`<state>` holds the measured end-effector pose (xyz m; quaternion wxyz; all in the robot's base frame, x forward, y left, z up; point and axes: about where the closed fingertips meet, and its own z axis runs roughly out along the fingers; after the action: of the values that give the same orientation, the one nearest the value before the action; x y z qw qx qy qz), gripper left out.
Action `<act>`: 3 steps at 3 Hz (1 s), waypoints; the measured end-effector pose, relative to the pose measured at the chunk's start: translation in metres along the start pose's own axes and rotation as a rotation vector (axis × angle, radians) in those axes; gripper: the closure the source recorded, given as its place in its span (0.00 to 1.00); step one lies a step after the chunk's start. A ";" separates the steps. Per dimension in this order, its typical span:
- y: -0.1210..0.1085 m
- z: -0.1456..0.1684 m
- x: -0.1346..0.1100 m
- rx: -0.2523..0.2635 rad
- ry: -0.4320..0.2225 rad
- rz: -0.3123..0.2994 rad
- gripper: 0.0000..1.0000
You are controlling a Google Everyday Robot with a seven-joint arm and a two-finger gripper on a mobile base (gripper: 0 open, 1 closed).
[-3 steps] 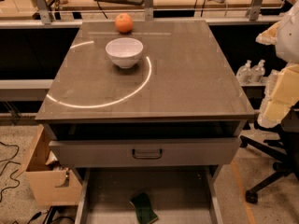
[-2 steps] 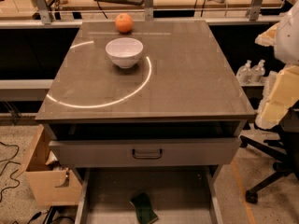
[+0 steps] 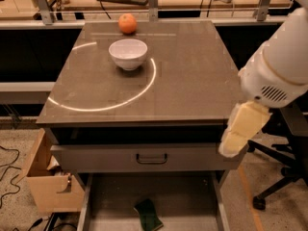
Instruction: Pick sponge from middle drawer and place on counter
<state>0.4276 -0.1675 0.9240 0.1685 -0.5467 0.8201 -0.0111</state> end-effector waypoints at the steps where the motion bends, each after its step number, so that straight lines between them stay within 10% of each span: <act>1: 0.035 0.050 -0.012 -0.037 0.049 0.101 0.00; 3: 0.100 0.148 -0.005 -0.084 0.034 0.324 0.00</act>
Offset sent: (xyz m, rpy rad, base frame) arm -0.0481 0.0796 -0.1794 0.0552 0.2192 -0.3124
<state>0.3825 -0.0978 0.7657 0.1309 -0.4137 0.9000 0.0413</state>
